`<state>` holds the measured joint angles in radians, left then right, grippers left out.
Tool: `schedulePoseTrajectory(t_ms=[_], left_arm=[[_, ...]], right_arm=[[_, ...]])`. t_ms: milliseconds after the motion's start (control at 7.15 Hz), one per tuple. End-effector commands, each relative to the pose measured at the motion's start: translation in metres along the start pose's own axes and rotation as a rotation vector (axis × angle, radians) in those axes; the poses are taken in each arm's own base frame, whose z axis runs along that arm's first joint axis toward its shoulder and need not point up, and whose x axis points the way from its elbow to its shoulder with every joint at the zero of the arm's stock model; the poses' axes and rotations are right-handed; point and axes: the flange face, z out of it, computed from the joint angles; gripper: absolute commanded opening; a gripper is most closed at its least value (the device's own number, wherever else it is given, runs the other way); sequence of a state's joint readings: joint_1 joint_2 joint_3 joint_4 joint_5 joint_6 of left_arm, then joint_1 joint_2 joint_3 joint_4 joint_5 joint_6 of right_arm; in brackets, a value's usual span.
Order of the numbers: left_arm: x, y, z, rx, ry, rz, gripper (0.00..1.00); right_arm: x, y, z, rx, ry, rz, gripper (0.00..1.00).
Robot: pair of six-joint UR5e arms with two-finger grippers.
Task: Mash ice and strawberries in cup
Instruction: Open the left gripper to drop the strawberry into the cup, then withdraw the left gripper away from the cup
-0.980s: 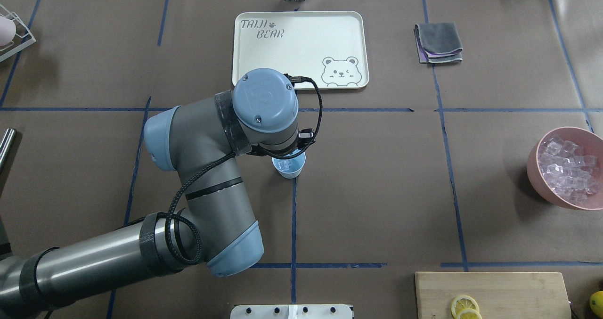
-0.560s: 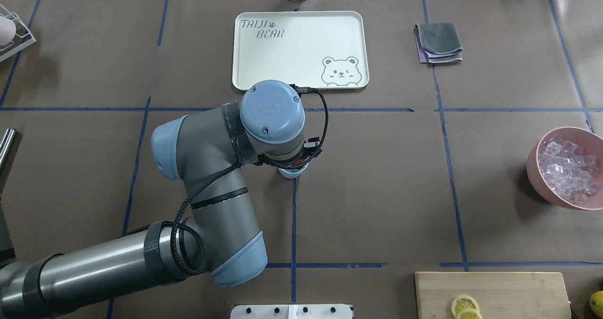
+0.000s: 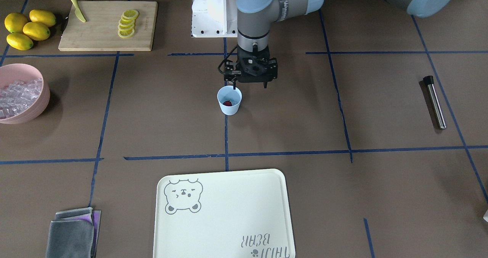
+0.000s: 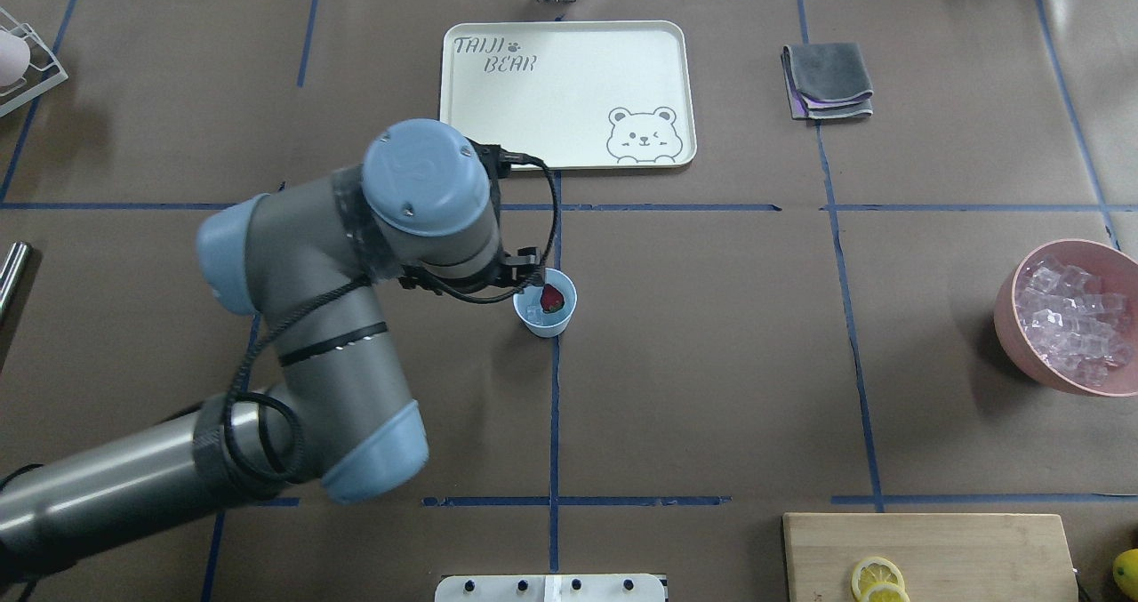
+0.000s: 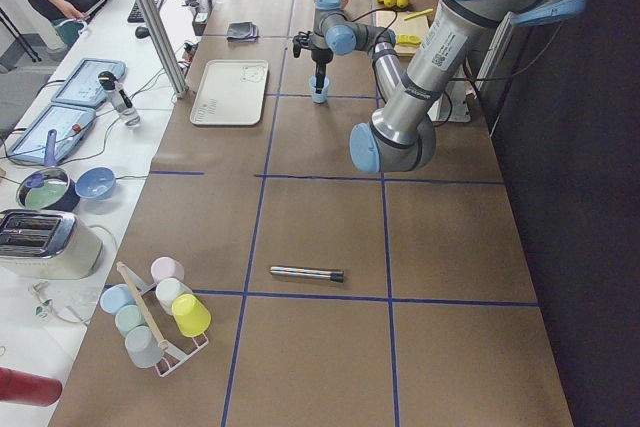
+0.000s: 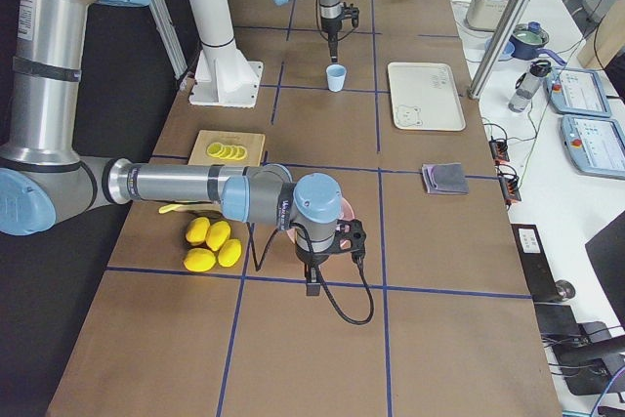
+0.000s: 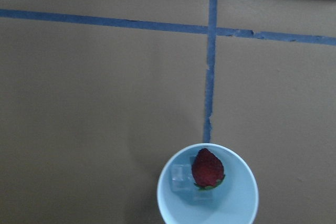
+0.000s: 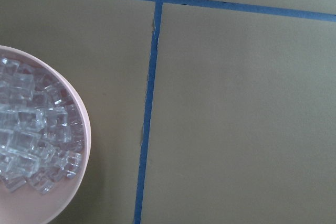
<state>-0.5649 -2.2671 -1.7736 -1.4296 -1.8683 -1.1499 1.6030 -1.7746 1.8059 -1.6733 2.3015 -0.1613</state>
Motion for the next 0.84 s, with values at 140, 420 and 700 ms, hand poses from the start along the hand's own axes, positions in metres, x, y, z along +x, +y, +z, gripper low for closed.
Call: schedulePoseTrajectory(t_ms=[140, 420, 700], left_arm=[[-0.236, -0.051, -0.013, -0.079, -0.056, 0.173, 1.0], [-0.401, -0.073, -0.038, -0.123, -0.044, 0.247, 1.0], [-0.498, -0.066, -0.042, -0.157, -0.053, 0.2, 0.99]], right_arm=[[-0.001, 0.0, -0.001, 0.003, 0.001, -0.002, 1.0], [-0.001, 0.0, -0.001, 0.003, -0.001, -0.004, 1.0], [-0.001, 0.0, -0.001, 0.003, 0.001, -0.004, 1.0]])
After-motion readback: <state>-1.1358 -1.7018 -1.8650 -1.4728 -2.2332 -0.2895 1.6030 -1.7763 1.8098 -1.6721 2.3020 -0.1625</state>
